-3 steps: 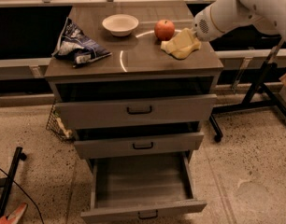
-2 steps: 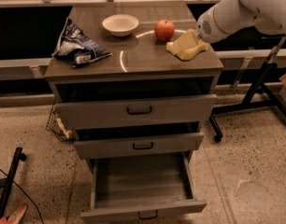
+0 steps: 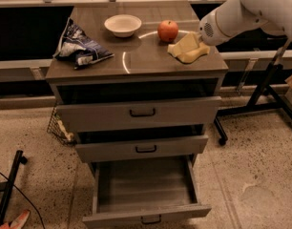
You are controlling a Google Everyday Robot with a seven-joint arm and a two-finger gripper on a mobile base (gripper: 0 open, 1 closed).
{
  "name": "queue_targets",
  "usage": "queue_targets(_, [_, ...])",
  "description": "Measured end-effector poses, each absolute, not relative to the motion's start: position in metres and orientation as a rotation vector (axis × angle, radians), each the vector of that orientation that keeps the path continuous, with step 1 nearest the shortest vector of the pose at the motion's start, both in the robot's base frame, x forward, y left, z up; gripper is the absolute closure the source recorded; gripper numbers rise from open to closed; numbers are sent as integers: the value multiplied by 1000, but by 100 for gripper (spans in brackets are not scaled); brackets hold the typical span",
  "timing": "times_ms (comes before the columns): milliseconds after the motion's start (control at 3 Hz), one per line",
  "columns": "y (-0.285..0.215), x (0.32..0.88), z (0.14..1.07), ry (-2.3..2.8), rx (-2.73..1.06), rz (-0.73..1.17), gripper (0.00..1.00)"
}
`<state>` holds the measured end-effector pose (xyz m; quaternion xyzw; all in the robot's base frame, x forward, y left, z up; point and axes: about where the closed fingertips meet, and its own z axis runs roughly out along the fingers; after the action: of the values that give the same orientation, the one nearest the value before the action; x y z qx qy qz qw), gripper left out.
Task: Place sponge into bottom drawer
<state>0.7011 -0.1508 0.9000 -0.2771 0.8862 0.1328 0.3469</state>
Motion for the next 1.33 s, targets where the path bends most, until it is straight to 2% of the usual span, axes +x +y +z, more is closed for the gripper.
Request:
queue_targets(333, [-164,680,891,2345,-715,291,100])
queue_targets(667, [-176,616,858,2483,-733,209,100])
queue_targets(1000, [-176,616,858,2483,-733,209,100])
queue_targets(1333, [-166,610,817,2567,-820,282,100])
